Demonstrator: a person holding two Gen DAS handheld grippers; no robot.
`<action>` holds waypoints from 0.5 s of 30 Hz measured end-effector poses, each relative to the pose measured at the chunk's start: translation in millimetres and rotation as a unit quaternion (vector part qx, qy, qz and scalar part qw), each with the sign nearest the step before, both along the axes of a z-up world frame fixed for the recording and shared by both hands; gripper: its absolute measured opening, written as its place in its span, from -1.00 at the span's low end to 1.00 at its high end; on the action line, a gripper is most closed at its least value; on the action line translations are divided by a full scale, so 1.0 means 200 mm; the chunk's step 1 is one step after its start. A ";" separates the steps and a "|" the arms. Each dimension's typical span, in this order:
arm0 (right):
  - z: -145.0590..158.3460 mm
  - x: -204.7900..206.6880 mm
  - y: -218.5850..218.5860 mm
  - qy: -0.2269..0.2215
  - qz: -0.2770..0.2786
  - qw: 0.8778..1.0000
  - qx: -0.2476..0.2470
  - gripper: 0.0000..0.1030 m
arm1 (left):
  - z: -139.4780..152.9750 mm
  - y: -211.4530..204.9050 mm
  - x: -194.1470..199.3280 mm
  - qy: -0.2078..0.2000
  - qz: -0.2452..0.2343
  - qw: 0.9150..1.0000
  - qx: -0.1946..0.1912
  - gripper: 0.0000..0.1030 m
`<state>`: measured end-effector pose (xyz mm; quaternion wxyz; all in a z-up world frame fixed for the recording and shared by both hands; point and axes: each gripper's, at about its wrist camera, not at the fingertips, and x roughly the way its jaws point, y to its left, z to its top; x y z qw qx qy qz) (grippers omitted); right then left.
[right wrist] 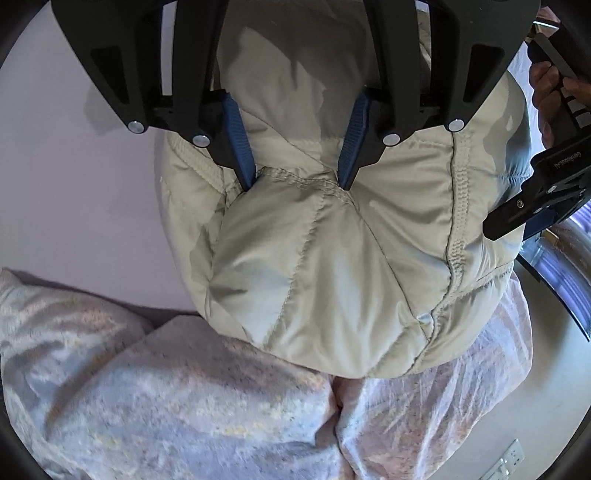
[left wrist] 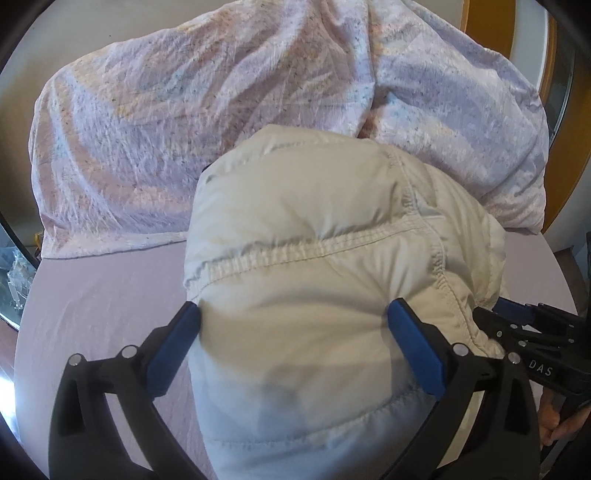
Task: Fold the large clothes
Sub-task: 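Press the bundle flat with both tools, then open both tools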
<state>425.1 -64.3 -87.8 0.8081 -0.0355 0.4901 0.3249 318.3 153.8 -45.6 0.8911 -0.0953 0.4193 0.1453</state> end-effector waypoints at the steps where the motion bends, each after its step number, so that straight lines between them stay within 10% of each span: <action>1: -0.01 0.00 0.00 0.001 -0.001 1.000 0.002 -0.06 | -0.01 0.00 0.00 0.000 -0.001 1.000 0.003 0.97; 15: -0.04 0.00 -0.01 0.000 -0.017 1.000 0.013 -0.06 | -0.11 0.00 0.06 0.011 0.008 1.000 0.025 0.97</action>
